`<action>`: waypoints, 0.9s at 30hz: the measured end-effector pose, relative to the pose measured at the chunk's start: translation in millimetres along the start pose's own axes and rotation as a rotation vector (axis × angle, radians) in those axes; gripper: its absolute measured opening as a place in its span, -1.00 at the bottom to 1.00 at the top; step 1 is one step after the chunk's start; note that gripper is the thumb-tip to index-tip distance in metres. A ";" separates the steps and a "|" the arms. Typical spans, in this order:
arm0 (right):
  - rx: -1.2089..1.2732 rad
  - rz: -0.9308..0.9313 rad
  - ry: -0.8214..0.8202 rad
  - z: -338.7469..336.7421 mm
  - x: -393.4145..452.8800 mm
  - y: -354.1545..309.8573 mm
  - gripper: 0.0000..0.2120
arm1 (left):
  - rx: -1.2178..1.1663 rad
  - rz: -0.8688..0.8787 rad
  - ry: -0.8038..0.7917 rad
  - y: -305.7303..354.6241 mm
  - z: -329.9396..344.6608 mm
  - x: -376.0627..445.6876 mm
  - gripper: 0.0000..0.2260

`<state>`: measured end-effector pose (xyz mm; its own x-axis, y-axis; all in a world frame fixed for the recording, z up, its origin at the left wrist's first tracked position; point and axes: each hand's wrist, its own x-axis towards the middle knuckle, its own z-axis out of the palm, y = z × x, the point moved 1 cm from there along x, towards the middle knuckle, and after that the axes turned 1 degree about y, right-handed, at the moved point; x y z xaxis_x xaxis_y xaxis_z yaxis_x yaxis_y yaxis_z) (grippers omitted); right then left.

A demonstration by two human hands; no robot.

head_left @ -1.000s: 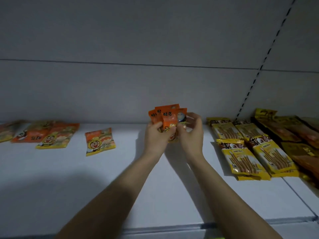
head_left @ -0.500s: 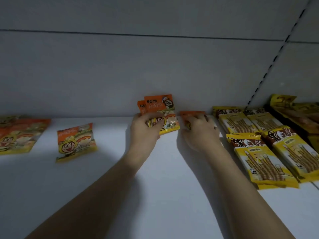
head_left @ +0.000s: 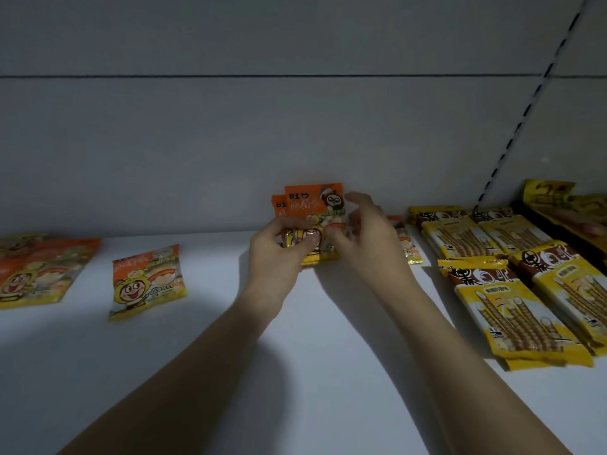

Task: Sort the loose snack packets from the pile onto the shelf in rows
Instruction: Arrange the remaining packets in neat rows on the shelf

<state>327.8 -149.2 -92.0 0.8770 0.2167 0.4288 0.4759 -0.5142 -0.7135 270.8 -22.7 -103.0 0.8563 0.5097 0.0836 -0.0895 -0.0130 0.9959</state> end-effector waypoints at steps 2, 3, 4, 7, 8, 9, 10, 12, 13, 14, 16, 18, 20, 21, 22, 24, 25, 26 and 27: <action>0.053 -0.006 -0.055 4.4 -6.3 -2.7 -0.45 | -0.016 0.001 0.000 1.2 -0.7 -0.9 -0.83; 0.083 0.000 -0.055 4.4 -7.5 -2.8 -0.46 | -0.027 0.007 0.001 1.8 -0.7 -1.1 -0.82; 0.099 0.006 -0.037 3.3 -7.1 -2.5 -0.46 | -0.035 0.016 0.004 2.6 -0.8 -1.8 -0.81; 0.088 0.020 0.057 -5.6 -3.0 -3.2 -0.49 | -0.098 0.029 0.071 8.9 -3.7 -0.3 -0.82; 0.092 0.037 0.076 -7.8 -1.4 -2.1 -0.49 | -0.137 0.021 0.119 11.2 -7.3 2.1 -0.82; 0.090 0.057 0.083 -9.2 -0.2 -0.7 -0.50 | -0.169 0.021 0.173 12.2 -12.2 5.7 -0.82; 0.069 0.074 0.082 -8.7 0.3 1.1 -0.50 | -0.181 0.033 0.230 12.5 -17.6 9.2 -0.83; -0.056 0.064 0.058 -5.4 -1.0 2.5 -0.52 | -0.153 0.071 0.332 10.4 -26.3 14.2 -0.83; -0.165 0.025 0.040 -3.1 -3.1 1.9 -0.53 | -0.141 0.082 0.365 9.1 -28.8 15.0 -0.82; -0.276 -0.028 0.023 -0.8 -5.3 0.6 -0.54 | -0.135 0.090 0.382 8.3 -29.9 14.9 -0.82; -0.392 -0.132 -0.010 1.5 -7.3 -1.4 -0.56 | -0.133 0.097 0.383 7.0 -29.2 14.3 -0.81; -0.418 -0.185 -0.101 3.4 -6.6 -0.4 -0.64 | -0.125 0.098 0.374 6.3 -26.3 11.9 -0.80; -0.478 -0.197 -0.245 8.1 -9.7 2.6 -0.72 | -0.098 0.091 0.359 5.0 -22.7 9.3 -0.79; -0.513 -0.203 -0.314 10.0 -12.1 4.2 -0.72 | -0.085 0.085 0.350 4.3 -21.1 7.8 -0.80; -0.532 -0.203 -0.355 11.5 -13.8 5.6 -0.71 | -0.081 0.083 0.339 3.9 -19.6 6.5 -0.80; -0.527 -0.190 -0.362 12.0 -15.1 6.8 -0.71 | -0.073 0.092 0.314 3.6 -17.8 6.0 -0.81; -0.517 -0.188 -0.355 12.2 -14.4 7.8 -0.72 | -0.070 0.094 0.303 3.7 -17.3 6.1 -0.82; -0.515 -0.188 -0.353 12.2 -13.9 8.2 -0.72 | -0.073 0.091 0.289 4.3 -16.3 5.8 -0.81; -0.510 -0.187 -0.353 12.4 -13.3 8.3 -0.73 | -0.083 0.083 0.273 4.9 -14.9 4.8 -0.79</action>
<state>320.9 -146.0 -110.5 0.7927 0.5561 0.2498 0.6078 -0.7524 -0.2540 266.9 -7.6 -98.2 0.6765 0.7228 0.1412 -0.2046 0.0002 0.9789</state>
